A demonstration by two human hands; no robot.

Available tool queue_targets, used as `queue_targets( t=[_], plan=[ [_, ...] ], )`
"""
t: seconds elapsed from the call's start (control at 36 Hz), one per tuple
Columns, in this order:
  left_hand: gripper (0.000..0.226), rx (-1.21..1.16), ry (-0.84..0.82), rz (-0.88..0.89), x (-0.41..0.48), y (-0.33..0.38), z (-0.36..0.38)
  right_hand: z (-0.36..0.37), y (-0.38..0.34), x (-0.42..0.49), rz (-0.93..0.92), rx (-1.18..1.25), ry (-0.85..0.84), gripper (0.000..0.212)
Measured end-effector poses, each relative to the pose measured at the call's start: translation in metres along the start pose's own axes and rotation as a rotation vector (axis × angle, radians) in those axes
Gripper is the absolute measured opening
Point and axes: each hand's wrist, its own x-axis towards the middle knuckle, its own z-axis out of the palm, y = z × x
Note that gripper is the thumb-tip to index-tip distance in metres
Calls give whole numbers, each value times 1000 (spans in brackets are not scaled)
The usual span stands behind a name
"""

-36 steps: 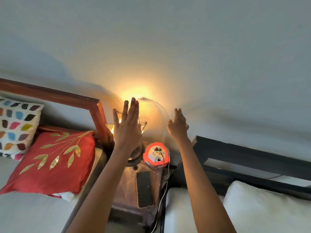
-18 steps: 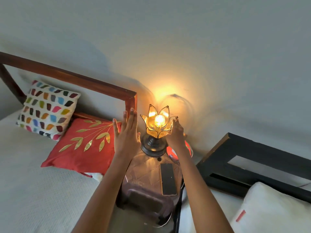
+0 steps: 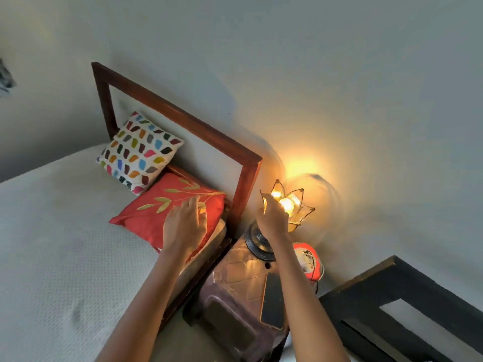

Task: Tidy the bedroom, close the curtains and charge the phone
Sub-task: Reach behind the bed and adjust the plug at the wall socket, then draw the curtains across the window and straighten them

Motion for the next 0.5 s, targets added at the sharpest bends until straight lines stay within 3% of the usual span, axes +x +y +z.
queue_targets(
  t=[0.06, 0.22, 0.5],
  plan=[
    [31, -42, -17, -101, -9, -5, -10, 3, -7, 0, -48, 47, -50, 38],
    [20, -16, 18, -279, -44, -37, -37, 33, -50, -6, -182, 143, -140, 30],
    [26, -17, 236, -604, -111, -93, -84, 96, -139, -47, -506, 249, -327, 32]
  ],
)
